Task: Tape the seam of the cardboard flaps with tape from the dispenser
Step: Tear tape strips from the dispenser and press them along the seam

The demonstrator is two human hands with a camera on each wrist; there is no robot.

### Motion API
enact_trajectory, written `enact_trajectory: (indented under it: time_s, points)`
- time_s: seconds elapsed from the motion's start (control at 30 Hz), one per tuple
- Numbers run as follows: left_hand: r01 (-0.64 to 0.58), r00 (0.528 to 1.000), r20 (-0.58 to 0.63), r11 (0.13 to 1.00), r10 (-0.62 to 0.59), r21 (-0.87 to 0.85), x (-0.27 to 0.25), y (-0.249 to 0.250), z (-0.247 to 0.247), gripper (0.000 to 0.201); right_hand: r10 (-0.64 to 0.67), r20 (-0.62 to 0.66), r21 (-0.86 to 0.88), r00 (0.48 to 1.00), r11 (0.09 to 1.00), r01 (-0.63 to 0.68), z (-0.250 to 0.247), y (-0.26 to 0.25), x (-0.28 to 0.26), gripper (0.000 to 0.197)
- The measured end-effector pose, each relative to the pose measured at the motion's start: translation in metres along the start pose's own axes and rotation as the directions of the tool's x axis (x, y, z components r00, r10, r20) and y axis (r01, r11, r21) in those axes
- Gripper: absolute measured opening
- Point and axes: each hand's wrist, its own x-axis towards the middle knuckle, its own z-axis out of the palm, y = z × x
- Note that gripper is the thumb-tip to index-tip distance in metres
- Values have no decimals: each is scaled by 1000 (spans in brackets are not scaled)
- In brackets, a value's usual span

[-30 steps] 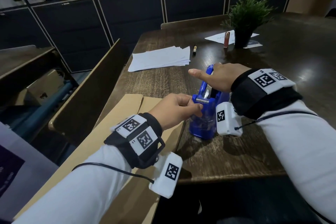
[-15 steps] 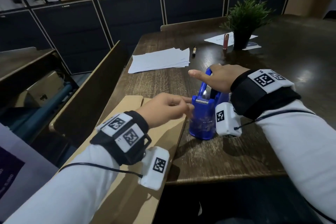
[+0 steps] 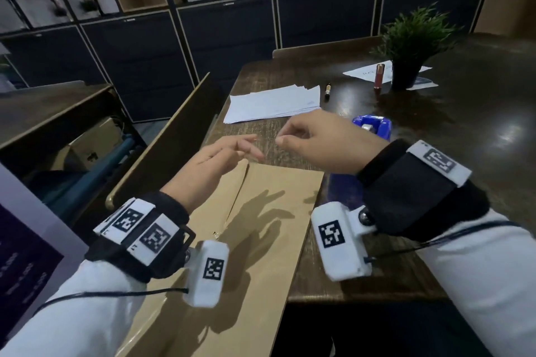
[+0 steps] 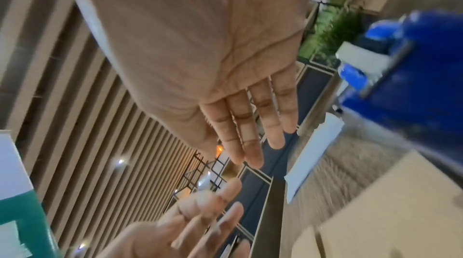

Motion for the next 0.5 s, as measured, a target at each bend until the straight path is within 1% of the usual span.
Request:
enact_trajectory:
  time_s: [0.07,0.13,0.2,0.27,0.33,0.37,0.5]
  points:
    - [-3,1000,-12,1000,2,-7,-2,-5,-4,33,20,44,183,999,983,-28,14,-3,6,36]
    - [6,1000,-7,1000,-6,-2,-3,-11,-10,34,59,78,362,995,929,-83,25,-5,10,36]
    - [0,1000,7,1000,0,9,-4,-16,-14,36,61,82,444,995,891,-91,32,-7,13,31]
    - [6,1000,1,1000,-6,20,-7,-20,-19,40,38,59,509,998,859,-63,38,-12,14,23]
    - [23,1000,-9,999,-23,31,-11,-22,-22,42,20,5,549,1000,836,-19,42,-17,16,15]
    - [30,1000,-10,999,-29,35,-13,-22,-24,42,13,-23,544,1000,839,2,44,-20,17,13]
    - [32,999,-32,998,-30,48,-21,-21,-28,38,-32,-147,420,989,903,92,51,-30,21,13]
